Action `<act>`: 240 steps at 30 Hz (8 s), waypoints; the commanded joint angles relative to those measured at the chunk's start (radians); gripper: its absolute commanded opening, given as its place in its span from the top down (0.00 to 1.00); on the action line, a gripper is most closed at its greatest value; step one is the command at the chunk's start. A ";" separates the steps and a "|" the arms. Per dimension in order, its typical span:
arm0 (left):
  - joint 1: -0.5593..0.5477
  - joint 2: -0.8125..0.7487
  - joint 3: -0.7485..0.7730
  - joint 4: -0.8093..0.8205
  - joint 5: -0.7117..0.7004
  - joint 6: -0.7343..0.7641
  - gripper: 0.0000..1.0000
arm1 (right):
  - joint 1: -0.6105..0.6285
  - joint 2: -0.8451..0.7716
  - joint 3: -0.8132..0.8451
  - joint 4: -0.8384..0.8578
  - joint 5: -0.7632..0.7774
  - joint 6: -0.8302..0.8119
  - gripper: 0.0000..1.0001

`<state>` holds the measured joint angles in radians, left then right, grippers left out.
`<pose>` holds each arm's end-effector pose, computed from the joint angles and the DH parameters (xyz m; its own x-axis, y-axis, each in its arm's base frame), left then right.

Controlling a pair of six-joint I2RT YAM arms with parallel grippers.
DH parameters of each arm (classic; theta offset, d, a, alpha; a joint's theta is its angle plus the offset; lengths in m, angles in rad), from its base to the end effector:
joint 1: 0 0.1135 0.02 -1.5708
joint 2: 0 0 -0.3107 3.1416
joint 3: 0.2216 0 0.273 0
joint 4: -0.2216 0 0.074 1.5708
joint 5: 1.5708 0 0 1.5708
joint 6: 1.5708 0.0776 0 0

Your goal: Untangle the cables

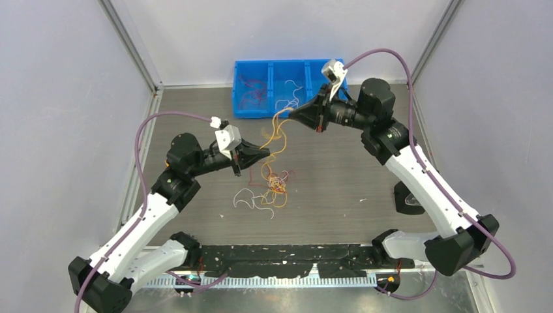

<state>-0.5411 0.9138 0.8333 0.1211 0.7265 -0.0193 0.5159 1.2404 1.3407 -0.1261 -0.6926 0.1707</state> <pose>0.1727 -0.1639 0.4033 0.0164 -0.0267 -0.9995 0.9544 0.2984 0.0077 0.2468 0.1969 0.4903 -0.1809 0.0477 -0.9823 -0.9175 0.3515 0.1861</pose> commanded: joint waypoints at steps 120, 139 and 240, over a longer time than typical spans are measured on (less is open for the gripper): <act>0.197 0.181 0.563 0.136 -0.068 -0.484 1.00 | 0.159 0.250 0.261 0.294 0.122 0.096 0.08; 0.297 0.210 0.491 -0.196 -0.446 -0.568 1.00 | 0.127 0.199 0.181 0.269 0.116 0.066 0.95; 0.464 0.301 0.064 -0.643 0.100 -0.111 0.00 | 0.192 0.516 -0.066 -0.471 0.038 -0.592 0.18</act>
<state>-0.0772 1.2495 0.9001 -0.5991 0.8124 -0.0696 0.6624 1.6905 1.2560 -0.6693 -0.6670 -0.4274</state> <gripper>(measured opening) 0.994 0.833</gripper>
